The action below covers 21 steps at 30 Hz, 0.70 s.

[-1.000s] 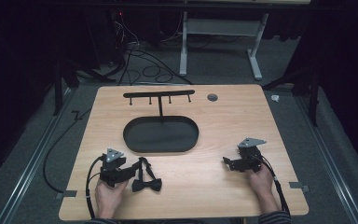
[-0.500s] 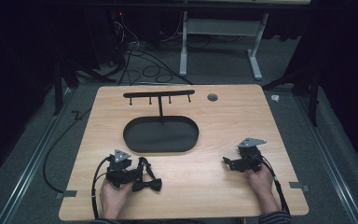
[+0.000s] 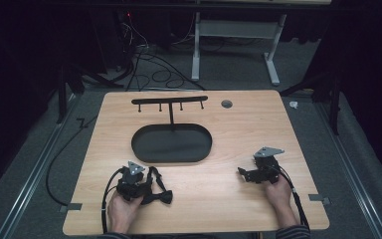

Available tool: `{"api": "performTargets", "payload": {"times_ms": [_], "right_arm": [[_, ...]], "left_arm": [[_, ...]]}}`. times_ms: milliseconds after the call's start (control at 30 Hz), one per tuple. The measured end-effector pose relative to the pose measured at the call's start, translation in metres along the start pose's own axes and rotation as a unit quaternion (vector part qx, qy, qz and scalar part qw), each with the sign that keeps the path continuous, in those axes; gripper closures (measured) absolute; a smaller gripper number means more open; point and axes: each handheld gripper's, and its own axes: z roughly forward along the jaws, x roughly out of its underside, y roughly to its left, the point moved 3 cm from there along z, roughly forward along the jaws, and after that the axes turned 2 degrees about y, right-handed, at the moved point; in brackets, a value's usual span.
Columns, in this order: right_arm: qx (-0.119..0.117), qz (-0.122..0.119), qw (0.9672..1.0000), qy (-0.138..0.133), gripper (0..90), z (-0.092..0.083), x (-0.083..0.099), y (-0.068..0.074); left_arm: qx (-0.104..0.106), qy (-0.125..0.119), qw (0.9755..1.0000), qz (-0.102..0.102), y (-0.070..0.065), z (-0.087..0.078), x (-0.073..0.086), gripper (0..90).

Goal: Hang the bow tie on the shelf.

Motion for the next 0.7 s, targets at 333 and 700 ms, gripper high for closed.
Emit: {"api": "performTargets", "payload": {"times_ms": [333,700], "right_arm": [[0.000,0.000,1.0000,0.000,14.4,0.0000,0.0000,0.0000],[0.000,-0.001,1.0000,0.000,14.4,0.0000,0.0000,-0.0001]], "left_arm": [[0.011,0.000,0.9997,0.021,-0.0033,0.0007,-0.0011,88.1],[0.041,-0.025,0.9988,-0.005,-0.0001,-0.0018,-0.0003,89.0]]}}
